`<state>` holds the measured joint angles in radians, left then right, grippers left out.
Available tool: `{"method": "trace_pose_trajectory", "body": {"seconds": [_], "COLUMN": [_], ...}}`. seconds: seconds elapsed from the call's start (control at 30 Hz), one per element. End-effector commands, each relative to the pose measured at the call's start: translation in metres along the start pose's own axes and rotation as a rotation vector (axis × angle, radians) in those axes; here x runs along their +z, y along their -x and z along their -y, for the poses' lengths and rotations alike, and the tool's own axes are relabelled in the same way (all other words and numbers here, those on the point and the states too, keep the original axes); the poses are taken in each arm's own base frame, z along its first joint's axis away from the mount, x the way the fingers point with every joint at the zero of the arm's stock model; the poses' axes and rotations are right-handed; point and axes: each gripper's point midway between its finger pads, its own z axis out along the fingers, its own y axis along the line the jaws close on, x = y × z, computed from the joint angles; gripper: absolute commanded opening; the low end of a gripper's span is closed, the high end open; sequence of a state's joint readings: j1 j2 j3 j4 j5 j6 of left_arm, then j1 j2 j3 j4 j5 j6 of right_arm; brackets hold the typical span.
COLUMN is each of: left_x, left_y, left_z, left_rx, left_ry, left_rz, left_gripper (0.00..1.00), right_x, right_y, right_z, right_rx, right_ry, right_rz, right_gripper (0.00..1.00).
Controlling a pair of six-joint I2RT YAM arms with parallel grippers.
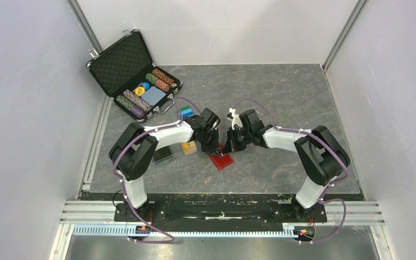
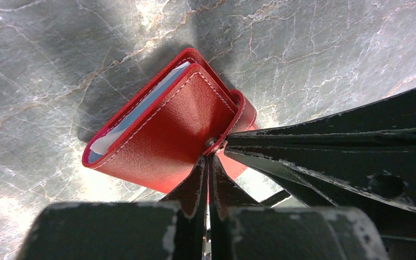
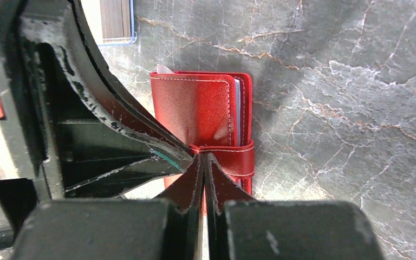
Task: Put the credit cards into the card holder
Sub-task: Close the card holder at the center of the board.
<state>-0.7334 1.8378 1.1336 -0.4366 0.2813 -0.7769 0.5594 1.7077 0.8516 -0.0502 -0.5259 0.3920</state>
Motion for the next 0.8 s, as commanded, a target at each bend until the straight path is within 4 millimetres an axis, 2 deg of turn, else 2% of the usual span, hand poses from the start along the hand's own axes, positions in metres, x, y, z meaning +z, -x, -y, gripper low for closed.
{"method": "trace_pose_trajectory", "body": {"seconds": [0.0,0.37,0.63,0.77], "left_x": [0.016,0.028,0.047,0.051], "left_y": [-0.011,0.009,0.015,0.012], "left_z": [-0.017,-0.017,-0.038,-0.043], "left_rx": [-0.019,-0.034,-0.115,-0.117], "left_ry": [0.042,0.037,0.053,0.062], "left_rz": [-0.027,0.001,-0.028,-0.043], "left_gripper": [0.02,0.02,0.02,0.02], "right_x": [0.008,0.014,0.013,0.012], "right_y": [-0.012,-0.042,-0.087,-0.102], "right_z": [0.009,0.045,0.089,0.097], "right_rx": [-0.021,-0.058,-0.05,-0.051], "right_ry": [-0.021,-0.199,-0.411,-0.432], "right_rz": [-0.02,-0.111,-0.276,-0.317], "right_gripper": [0.0,0.0,0.0,0.0]}}
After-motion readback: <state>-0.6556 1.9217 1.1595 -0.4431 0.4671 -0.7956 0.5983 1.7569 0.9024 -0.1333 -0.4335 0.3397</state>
